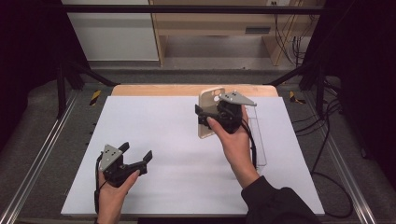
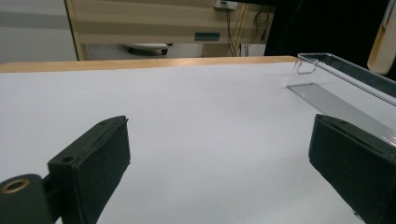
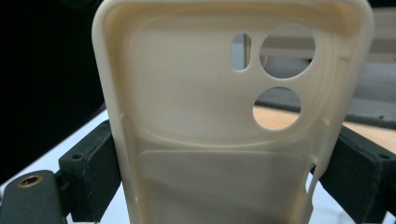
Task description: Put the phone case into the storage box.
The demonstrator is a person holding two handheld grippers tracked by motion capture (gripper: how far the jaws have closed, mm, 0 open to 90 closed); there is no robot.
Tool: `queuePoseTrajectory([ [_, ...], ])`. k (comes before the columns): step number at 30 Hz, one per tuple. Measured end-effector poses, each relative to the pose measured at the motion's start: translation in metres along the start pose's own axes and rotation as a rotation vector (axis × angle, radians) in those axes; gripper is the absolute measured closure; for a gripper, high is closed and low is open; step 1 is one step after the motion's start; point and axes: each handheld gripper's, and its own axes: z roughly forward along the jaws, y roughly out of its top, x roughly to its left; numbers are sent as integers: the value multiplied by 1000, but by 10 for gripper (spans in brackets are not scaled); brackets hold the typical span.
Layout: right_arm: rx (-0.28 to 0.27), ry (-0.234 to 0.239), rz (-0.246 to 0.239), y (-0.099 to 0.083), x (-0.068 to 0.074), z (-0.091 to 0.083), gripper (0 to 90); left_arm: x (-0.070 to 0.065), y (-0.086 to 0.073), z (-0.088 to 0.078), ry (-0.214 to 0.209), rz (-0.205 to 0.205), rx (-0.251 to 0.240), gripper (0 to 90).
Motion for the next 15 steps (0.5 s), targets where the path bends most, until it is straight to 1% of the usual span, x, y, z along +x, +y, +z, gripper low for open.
queuePoseTrajectory([
  [1,-10,-11,-3,6,-3,0,106,2,-1,-1,4,17,-5,51],
  [3,-26,-34,3,16,-9,0,106,5,-2,-3,-1,27,-14,47],
  [5,-39,-63,6,26,-17,0,106,8,-5,-6,-4,22,-21,47],
  [7,-58,-103,2,33,-25,0,105,10,-6,-8,-6,9,-34,47],
  [8,-69,-118,0,37,-29,0,105,11,-6,-10,-2,13,-36,47],
  [10,-90,-157,-8,42,-37,-1,105,15,-7,-13,13,3,-42,47],
  [11,-96,-187,3,44,-47,-1,105,17,-9,-15,17,-7,-47,47],
  [13,-93,-195,6,44,-50,0,105,20,-12,-18,19,-7,-38,47],
  [14,-89,-204,2,44,-54,0,105,23,-14,-19,18,-10,-36,46],
  [15,-80,-221,4,44,-61,2,105,24,-15,-19,17,-14,-34,42],
])
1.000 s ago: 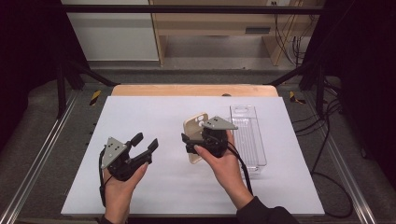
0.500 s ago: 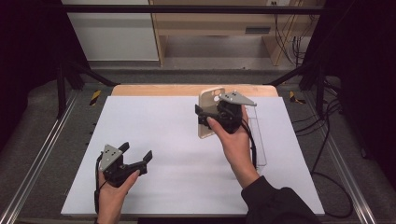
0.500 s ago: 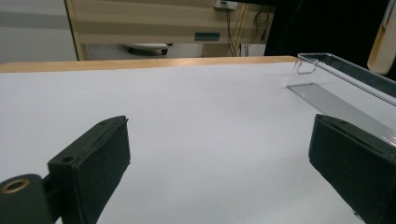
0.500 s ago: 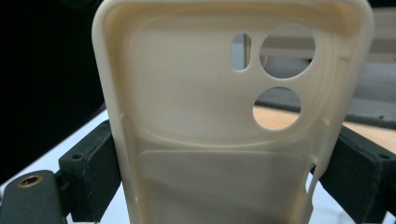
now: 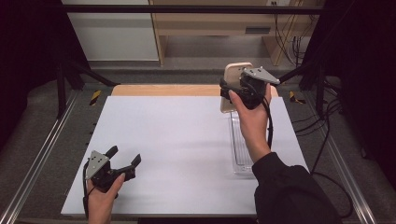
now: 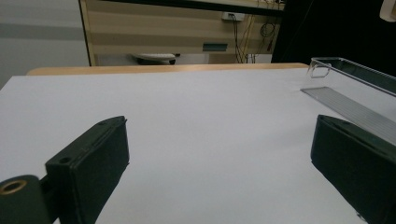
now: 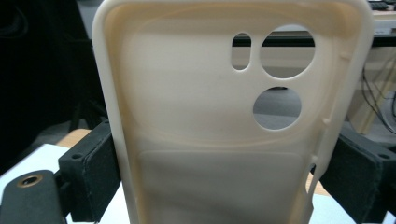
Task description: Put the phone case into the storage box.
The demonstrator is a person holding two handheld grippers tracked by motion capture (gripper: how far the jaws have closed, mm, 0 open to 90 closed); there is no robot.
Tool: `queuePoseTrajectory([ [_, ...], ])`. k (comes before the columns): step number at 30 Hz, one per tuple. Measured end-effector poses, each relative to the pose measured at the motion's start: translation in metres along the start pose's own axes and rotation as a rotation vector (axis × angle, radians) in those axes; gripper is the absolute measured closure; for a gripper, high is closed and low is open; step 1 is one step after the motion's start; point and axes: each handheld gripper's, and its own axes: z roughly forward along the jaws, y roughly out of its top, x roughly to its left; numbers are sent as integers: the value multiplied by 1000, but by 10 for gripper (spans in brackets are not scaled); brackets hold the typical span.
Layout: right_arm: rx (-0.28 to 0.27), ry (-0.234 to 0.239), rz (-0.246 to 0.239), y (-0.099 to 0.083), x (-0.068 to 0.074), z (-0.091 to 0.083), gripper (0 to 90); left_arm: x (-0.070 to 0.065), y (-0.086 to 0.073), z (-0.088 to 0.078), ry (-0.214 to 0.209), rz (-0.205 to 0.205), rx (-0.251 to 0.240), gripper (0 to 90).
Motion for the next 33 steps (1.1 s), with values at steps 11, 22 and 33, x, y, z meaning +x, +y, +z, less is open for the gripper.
queuePoseTrajectory([
  [11,7,-80,28,-5,-28,14,105,9,-8,-1,-6,0,11,34],
  [22,22,-126,59,-14,-46,31,105,10,-10,-1,2,18,14,34],
  [33,63,-166,47,-34,-54,43,105,8,-11,2,-12,26,25,34],
])
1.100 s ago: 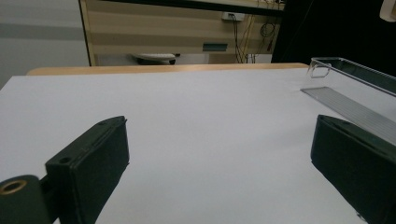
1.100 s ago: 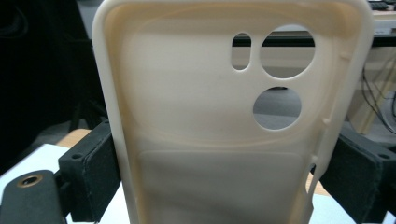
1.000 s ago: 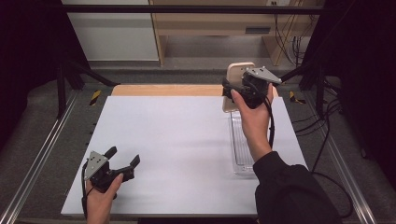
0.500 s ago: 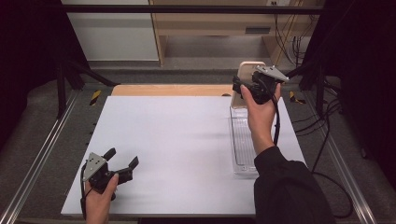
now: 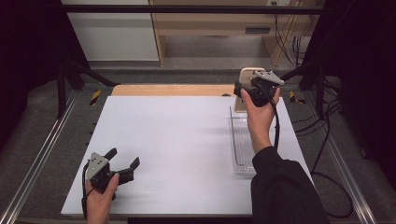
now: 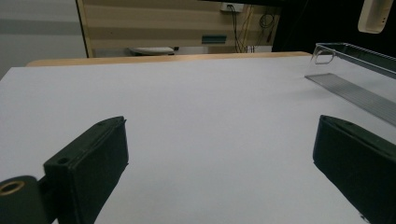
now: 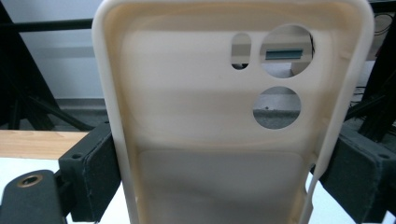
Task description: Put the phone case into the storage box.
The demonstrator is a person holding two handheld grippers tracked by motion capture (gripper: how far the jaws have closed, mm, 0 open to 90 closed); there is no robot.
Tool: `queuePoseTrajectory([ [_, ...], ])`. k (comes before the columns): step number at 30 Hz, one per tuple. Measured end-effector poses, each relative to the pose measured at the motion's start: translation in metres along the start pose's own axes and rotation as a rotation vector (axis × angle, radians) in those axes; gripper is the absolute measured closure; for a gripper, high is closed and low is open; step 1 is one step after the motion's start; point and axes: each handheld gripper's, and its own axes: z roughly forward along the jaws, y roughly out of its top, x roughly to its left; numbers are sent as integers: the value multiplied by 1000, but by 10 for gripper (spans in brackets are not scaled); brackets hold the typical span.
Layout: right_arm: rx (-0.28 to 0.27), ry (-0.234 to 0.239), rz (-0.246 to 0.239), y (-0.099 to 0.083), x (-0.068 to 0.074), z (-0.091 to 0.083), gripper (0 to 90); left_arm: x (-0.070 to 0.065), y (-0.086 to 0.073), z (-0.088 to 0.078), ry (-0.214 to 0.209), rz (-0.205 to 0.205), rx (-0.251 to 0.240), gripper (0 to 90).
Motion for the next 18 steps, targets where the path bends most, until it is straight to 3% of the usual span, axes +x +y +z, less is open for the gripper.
queuePoseTrajectory([
  [18,56,-21,27,-28,-13,15,106,-2,0,0,-13,9,-4,34],
])
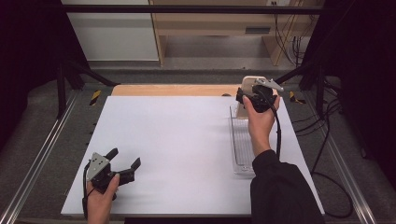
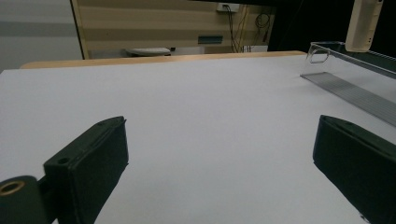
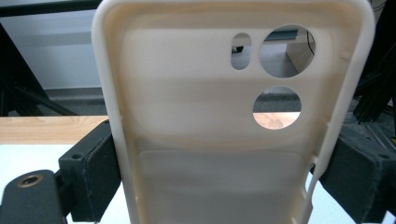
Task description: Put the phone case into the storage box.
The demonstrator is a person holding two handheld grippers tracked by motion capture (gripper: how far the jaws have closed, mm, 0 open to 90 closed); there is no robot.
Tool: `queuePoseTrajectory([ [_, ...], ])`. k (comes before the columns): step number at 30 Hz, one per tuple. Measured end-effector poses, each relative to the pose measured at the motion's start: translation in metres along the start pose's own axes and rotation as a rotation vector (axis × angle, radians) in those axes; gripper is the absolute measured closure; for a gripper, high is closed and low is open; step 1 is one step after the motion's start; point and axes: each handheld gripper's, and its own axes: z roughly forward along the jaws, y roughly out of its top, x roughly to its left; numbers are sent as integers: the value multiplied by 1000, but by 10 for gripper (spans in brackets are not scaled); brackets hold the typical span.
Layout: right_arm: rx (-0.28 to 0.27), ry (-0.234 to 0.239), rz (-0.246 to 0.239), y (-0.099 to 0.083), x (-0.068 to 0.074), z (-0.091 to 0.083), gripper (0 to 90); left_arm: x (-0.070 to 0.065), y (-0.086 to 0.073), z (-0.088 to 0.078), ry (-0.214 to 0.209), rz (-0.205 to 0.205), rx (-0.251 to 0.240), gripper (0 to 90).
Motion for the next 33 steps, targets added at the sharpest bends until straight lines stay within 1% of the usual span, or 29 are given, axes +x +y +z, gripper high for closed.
queuePoseTrajectory([
  [7,12,-6,-19,-6,5,7,105,0,0,0,-12,4,0,34],
  [13,24,-10,-25,-10,8,13,105,0,0,0,-15,5,-2,34],
  [33,38,-21,-33,-20,9,20,105,-2,0,1,-42,22,-4,34],
])
